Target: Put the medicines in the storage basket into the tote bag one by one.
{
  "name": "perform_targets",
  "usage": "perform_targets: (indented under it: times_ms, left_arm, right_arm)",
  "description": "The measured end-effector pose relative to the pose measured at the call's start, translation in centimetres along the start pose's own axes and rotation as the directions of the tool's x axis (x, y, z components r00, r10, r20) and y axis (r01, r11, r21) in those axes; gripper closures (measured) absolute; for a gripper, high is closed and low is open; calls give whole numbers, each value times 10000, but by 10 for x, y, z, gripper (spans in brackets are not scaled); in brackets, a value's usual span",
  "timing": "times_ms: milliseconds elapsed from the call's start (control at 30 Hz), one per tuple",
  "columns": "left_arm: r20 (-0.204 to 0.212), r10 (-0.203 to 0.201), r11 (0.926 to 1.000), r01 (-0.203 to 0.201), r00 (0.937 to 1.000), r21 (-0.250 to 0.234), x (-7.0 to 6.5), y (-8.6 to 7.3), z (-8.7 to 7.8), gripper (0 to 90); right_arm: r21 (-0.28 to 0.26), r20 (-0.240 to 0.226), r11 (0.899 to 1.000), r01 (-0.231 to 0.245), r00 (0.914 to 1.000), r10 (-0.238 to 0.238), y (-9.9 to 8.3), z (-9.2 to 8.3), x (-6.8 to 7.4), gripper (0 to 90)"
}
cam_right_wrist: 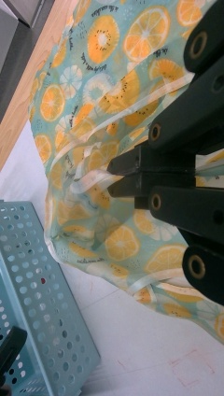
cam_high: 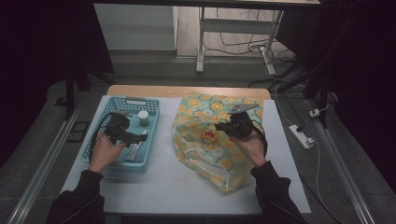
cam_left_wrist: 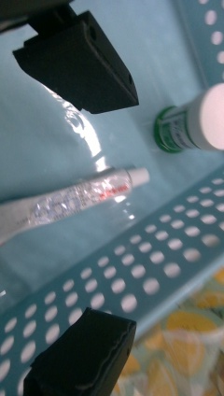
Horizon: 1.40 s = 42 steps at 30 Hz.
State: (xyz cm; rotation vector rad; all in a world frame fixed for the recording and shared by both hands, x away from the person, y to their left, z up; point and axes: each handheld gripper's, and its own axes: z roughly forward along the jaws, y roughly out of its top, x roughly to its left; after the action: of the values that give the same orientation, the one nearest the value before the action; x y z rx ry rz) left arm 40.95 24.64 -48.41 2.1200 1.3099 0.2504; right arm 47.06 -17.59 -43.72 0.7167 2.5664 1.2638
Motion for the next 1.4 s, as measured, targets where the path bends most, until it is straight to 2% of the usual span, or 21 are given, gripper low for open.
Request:
perform_targets:
  times_ms: [133,300,467,633,800,900,1100,1300,1400]
  left_arm:
    - [-119,-47,9994,51,9999,345,3,-1,5,2]
    - [-375,229,9947,-191,9990,1009,2,0,14,1]
    - [-430,317,9818,-231,9986,1883,2,-1,24,1]
    - [-450,251,9697,-134,9987,2439,2,0,31,2]
    - [-696,386,9559,-165,9968,2932,0,-1,36,45]
    - [-735,550,9512,-299,9958,3072,-2,-1,37,117]
    - [-476,824,9428,-624,9955,3274,-4,-1,39,347]
    - [-449,647,9483,-475,9969,3139,-3,0,37,482]
    - [-391,386,9495,-245,9985,3128,-1,0,37,525]
  right_arm:
    - [10,-14,10000,11,10000,-11,0,1,0,900]
    - [22,-20,10000,44,10000,-44,0,1,1,900]
    - [37,-14,10000,64,10000,-64,0,1,2,900]
    - [61,-30,10000,72,10000,-72,0,2,2,900]
    - [56,-23,10000,68,10000,-68,0,2,2,900]
    - [64,-30,10000,65,10000,-65,0,2,2,900]
    - [93,-41,9999,81,10000,-81,0,2,2,900]
    - [144,-63,9999,57,10000,-56,-1,4,2,900]
    - [136,-61,9999,62,10000,-61,-1,4,2,900]
